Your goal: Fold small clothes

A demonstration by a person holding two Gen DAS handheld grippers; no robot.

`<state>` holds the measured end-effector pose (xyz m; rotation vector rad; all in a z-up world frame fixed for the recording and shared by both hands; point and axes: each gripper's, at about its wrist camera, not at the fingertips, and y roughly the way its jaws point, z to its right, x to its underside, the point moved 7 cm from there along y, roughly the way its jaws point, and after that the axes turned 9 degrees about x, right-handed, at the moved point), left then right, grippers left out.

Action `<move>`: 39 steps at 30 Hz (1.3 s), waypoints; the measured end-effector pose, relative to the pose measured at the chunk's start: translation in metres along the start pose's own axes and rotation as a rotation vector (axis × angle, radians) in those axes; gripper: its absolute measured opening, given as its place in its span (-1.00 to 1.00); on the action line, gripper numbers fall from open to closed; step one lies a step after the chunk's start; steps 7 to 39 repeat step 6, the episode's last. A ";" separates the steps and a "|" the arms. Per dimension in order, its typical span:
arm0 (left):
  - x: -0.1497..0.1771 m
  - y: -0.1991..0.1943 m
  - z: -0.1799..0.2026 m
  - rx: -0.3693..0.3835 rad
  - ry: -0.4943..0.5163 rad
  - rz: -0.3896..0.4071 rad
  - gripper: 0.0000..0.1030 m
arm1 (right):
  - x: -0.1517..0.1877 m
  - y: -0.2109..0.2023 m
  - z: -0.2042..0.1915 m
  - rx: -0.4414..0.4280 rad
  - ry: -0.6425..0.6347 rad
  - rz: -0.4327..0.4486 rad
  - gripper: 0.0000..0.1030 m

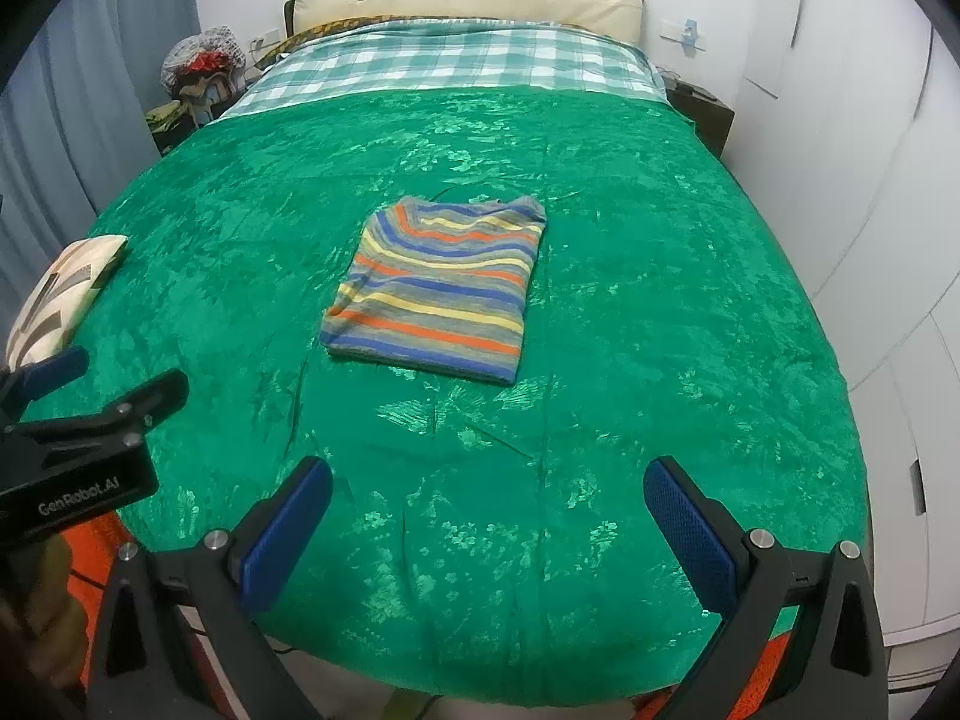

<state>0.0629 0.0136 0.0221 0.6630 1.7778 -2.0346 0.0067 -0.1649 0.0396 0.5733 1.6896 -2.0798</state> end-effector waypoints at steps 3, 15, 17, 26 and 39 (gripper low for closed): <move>0.000 -0.005 0.002 0.006 0.003 0.026 0.99 | 0.001 -0.001 -0.001 -0.002 0.002 0.000 0.99; -0.001 -0.011 0.005 -0.025 0.032 0.050 0.98 | 0.001 -0.001 -0.001 0.000 0.002 0.001 0.99; -0.001 -0.011 0.005 -0.025 0.032 0.050 0.98 | 0.001 -0.001 -0.001 0.000 0.002 0.001 0.99; -0.001 -0.011 0.005 -0.025 0.032 0.050 0.98 | 0.001 -0.001 -0.001 0.000 0.002 0.001 0.99; -0.001 -0.011 0.005 -0.025 0.032 0.050 0.98 | 0.001 -0.001 -0.001 0.000 0.002 0.001 0.99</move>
